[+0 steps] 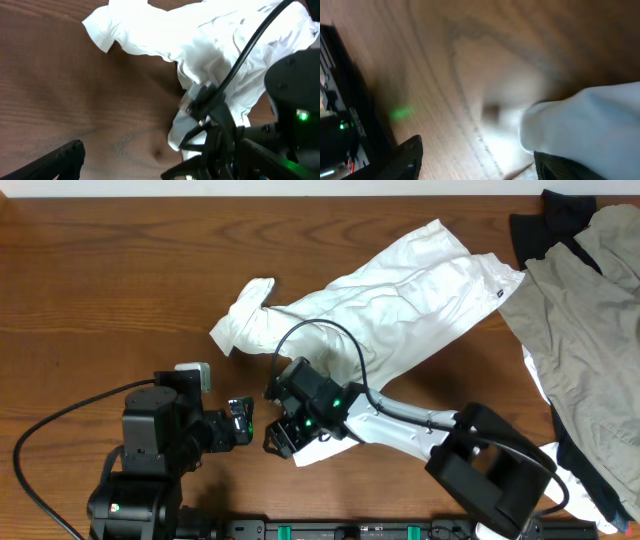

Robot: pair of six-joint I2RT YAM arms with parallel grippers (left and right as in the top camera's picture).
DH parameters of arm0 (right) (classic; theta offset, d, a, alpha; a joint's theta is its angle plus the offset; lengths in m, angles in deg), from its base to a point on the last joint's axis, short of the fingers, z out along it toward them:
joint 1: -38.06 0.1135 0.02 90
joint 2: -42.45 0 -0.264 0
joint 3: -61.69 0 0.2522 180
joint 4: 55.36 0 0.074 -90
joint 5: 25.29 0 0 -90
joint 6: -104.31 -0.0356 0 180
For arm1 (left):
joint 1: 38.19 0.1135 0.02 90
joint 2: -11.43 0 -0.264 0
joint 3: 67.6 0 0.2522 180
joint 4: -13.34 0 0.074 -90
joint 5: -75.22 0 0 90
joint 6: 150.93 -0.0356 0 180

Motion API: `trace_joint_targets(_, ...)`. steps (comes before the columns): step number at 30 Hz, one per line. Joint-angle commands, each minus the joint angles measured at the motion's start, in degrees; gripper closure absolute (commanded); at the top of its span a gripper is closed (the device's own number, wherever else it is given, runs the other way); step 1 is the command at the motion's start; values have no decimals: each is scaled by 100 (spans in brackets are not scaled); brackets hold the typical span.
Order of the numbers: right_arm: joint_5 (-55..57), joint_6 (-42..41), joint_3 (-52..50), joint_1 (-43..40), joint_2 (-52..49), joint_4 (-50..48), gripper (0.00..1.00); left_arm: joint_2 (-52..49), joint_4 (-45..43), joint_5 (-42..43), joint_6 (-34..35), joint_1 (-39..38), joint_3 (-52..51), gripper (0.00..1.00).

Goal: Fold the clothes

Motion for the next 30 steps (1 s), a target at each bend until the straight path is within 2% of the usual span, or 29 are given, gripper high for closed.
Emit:
trace_joint_targets(1,-273,87,131,-278,181,-11,30,9,-24,-13,-11,20,116,2)
trace_joint_targets(9,415,511,227,-815,1602,699,25,9,-87,-9,0,20,116,2)
trace_joint_targets(13,925,684,227,-1158,2382,1309,23,-48,-81,57,282,20,116,2)
trace_joint_targets(17,1825,675,227,-1587,2905,2170,21,-343,-79,664,382,20,83,2)
trace_joint_targets(24,2415,463,225,-2463,3042,3248,19,-1521,90,1502,787,-72,-48,2)
trace_joint_targets(30,2415,466,221,-2870,3042,3567,19,-2898,-26,1561,1137,-391,-48,2)
